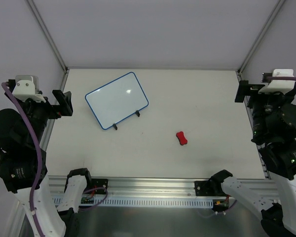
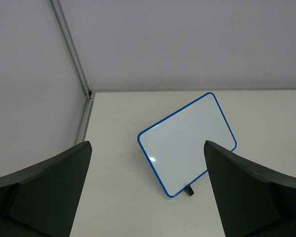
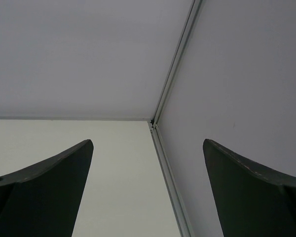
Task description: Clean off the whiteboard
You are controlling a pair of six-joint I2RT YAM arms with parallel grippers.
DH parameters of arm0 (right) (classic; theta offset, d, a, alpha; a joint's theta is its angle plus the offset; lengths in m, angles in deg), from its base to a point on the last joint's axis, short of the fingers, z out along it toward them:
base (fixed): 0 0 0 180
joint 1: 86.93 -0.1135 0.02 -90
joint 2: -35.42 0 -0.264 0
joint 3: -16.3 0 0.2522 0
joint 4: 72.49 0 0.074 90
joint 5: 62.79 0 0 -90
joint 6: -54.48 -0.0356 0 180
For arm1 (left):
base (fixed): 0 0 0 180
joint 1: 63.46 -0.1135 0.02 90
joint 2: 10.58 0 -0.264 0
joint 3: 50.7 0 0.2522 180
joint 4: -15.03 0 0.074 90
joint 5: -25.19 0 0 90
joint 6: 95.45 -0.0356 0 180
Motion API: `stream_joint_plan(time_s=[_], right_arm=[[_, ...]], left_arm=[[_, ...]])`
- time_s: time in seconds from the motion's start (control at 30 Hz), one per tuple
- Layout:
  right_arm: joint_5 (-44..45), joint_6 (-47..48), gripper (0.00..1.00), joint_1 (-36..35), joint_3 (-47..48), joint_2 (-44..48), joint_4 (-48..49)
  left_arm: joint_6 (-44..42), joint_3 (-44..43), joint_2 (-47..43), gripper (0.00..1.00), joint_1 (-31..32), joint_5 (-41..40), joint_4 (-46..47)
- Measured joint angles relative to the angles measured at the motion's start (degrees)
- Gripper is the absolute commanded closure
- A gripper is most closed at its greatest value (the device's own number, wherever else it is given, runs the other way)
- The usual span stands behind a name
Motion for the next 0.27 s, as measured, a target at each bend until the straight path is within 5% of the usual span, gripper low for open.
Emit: stream_joint_plan(time_s=[0.27], right_arm=[[-1.05,0.61,0.01,0.00,0.61,0.09,0.11]], left_arm=[[-0.68,-1.97,1.46,0.01,1.88,-3.02,-1.66]])
